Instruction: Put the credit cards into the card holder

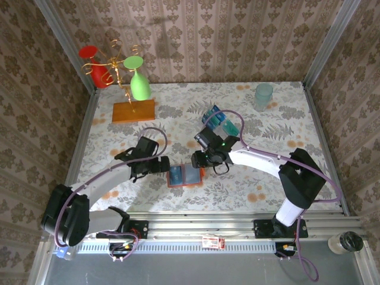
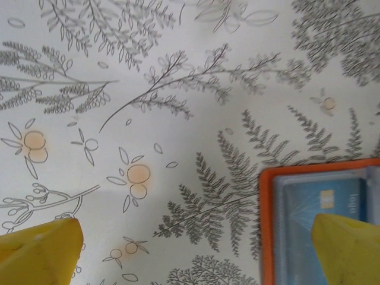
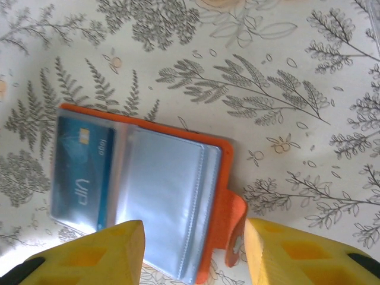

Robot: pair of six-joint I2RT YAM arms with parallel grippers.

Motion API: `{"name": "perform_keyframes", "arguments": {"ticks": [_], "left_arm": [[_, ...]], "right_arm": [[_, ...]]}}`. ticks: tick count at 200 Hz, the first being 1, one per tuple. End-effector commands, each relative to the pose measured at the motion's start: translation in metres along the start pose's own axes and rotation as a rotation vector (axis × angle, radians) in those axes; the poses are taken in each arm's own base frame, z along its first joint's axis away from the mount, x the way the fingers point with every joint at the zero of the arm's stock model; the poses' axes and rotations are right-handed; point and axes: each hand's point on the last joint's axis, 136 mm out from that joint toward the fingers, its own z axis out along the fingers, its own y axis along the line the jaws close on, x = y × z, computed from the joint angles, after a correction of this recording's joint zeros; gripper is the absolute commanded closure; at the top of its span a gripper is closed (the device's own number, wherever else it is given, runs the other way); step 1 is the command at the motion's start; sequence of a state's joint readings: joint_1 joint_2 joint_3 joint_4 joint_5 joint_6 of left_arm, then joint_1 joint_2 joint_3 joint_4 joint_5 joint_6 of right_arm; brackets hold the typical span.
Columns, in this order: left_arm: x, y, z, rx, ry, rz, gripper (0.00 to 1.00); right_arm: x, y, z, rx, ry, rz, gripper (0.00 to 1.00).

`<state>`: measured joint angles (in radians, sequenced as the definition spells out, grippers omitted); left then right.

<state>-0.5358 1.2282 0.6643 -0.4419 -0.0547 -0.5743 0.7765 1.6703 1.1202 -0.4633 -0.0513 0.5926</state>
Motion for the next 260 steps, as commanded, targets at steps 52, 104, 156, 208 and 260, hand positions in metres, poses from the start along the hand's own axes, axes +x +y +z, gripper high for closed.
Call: {"name": "perform_keyframes", "arguments": {"ticks": [52,104,156,208,260], "left_arm": [[-0.028,-0.030,-0.014,0.117,-0.048,0.010,0.00],[-0.034,-0.046,-0.010,0.182,-0.047,-0.008,0.00],[-0.032,-0.062,-0.003,0.223,-0.036,-0.016,0.00],[-0.030,-0.080,0.003,0.272,-0.036,-0.011,0.00],[-0.026,-0.085,0.008,0.289,-0.027,-0.024,0.00]], "right_arm": [[0.018,-0.021,0.030,0.070,0.074,-0.006,0.63],[0.025,-0.034,0.034,0.082,0.085,0.019,0.93],[0.025,-0.051,0.024,0.097,0.069,0.044,1.00],[0.021,-0.049,0.010,0.076,0.048,0.052,0.78],[0.014,-0.024,-0.013,-0.021,-0.001,0.067,0.80]]}}
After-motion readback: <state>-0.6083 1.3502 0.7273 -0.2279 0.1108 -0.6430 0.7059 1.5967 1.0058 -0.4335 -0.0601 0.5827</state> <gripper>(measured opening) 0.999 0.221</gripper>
